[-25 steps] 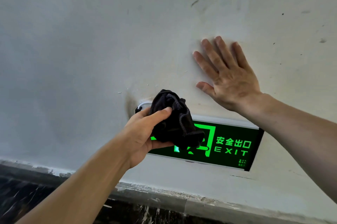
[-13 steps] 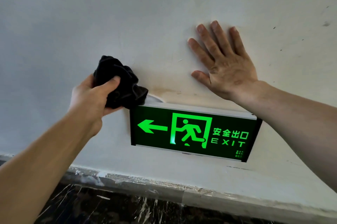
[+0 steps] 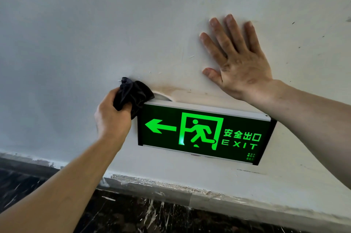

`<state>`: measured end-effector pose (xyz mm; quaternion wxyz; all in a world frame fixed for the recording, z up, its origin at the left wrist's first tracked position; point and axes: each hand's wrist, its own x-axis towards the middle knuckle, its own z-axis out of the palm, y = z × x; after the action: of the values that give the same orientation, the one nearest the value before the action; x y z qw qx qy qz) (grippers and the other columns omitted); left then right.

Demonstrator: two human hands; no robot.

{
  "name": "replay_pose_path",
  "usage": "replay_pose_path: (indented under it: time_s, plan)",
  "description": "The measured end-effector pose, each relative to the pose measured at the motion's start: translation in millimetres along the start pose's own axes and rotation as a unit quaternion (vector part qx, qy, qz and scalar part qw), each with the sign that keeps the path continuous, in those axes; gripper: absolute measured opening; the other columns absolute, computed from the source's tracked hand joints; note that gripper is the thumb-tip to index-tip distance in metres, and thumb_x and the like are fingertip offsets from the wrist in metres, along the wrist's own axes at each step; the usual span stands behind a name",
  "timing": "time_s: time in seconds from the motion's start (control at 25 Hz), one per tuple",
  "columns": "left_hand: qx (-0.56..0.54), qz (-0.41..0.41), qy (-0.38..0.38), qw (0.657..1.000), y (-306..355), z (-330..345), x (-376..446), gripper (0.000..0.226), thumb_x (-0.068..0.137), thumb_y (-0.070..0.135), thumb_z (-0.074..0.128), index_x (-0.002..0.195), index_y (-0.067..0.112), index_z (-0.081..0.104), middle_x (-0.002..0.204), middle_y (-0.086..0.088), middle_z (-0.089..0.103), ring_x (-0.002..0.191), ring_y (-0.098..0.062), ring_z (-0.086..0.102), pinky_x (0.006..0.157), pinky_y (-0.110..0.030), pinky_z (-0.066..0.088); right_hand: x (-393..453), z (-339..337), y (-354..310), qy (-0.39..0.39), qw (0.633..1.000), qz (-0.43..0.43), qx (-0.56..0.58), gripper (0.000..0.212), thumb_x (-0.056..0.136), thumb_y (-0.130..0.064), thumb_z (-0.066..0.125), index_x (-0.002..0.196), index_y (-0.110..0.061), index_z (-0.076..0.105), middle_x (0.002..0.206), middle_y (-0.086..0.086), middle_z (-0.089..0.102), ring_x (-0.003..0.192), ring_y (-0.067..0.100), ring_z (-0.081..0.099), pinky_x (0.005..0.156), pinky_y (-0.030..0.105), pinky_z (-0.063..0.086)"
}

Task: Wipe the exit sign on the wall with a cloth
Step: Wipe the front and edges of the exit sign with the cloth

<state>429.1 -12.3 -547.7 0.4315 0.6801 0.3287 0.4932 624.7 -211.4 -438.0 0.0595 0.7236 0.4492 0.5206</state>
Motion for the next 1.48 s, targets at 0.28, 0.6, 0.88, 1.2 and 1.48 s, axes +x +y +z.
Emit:
replay_pose_path:
  time_s: [0.28, 0.6, 0.88, 1.2, 1.48]
  plan:
    - [0.032, -0.035, -0.027, 0.999, -24, -1, -10, 0.024, 0.084, 0.013, 0.054, 0.097, 0.031, 0.061, 0.068, 0.008, 0.060, 0.060, -0.015, 0.052, 0.056, -0.030, 0.040, -1, -3, -1, -0.017, 1.000, 0.000, 0.000, 0.072, 0.094, -0.056, 0.027, 0.153, -0.025, -0.002, 0.163, 0.004, -0.005, 0.148, 0.028, -0.010, 0.115, 0.046, -0.013]
    - [0.166, -0.056, -0.144, 0.974, -62, -9, -35, 0.028, 0.082, -0.009, 0.045, 0.084, 0.017, 0.058, 0.071, -0.012, 0.060, 0.058, -0.026, 0.051, 0.047, -0.028, 0.032, 0, -2, -2, -0.018, 1.000, -0.003, -0.006, 0.073, 0.094, -0.056, 0.025, 0.153, -0.024, -0.003, 0.163, 0.007, -0.006, 0.147, 0.031, -0.009, 0.116, 0.051, -0.007]
    - [0.149, -0.136, -0.189, 0.961, -78, -12, -41, 0.026, 0.088, -0.007, 0.048, 0.088, 0.015, 0.062, 0.077, -0.010, 0.066, 0.066, -0.025, 0.063, 0.051, -0.029, 0.046, 0, 0, -4, -0.018, 1.000, 0.002, -0.015, 0.074, 0.094, -0.057, 0.025, 0.153, -0.023, -0.004, 0.163, 0.008, -0.005, 0.147, 0.032, -0.007, 0.117, 0.052, -0.003]
    - [0.081, -0.288, -0.354, 0.886, -86, -15, -85, 0.035, 0.089, -0.007, 0.049, 0.099, 0.024, 0.063, 0.094, -0.015, 0.071, 0.085, -0.029, 0.069, 0.057, -0.035, 0.059, -1, -7, -1, -0.028, 1.000, -0.004, -0.004, 0.072, 0.094, -0.059, 0.020, 0.152, -0.024, -0.002, 0.163, 0.007, -0.003, 0.148, 0.030, -0.006, 0.117, 0.050, -0.003]
    - [-0.032, -0.234, -0.382, 0.894, -39, -29, -88, 0.028, 0.087, 0.005, 0.065, 0.106, 0.025, 0.066, 0.096, -0.006, 0.076, 0.094, -0.025, 0.071, 0.079, -0.048, 0.059, -1, -30, -3, -0.103, 0.994, 0.015, 0.034, 0.071, 0.092, -0.061, 0.015, 0.153, -0.026, 0.002, 0.163, 0.006, -0.005, 0.148, 0.027, -0.011, 0.118, 0.046, -0.005]
